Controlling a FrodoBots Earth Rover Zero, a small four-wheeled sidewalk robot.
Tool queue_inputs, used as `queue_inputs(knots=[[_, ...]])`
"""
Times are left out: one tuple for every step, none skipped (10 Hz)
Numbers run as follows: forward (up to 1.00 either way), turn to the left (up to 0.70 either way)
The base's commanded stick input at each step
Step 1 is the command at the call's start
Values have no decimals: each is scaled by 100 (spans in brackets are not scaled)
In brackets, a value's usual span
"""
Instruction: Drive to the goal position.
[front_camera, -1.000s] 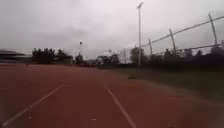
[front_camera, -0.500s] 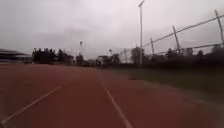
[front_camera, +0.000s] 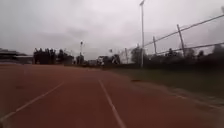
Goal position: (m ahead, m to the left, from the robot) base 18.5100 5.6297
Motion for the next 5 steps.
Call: queue_inputs(knots=[[70,0],[70,0],[70,0],[70,0],[70,0]])
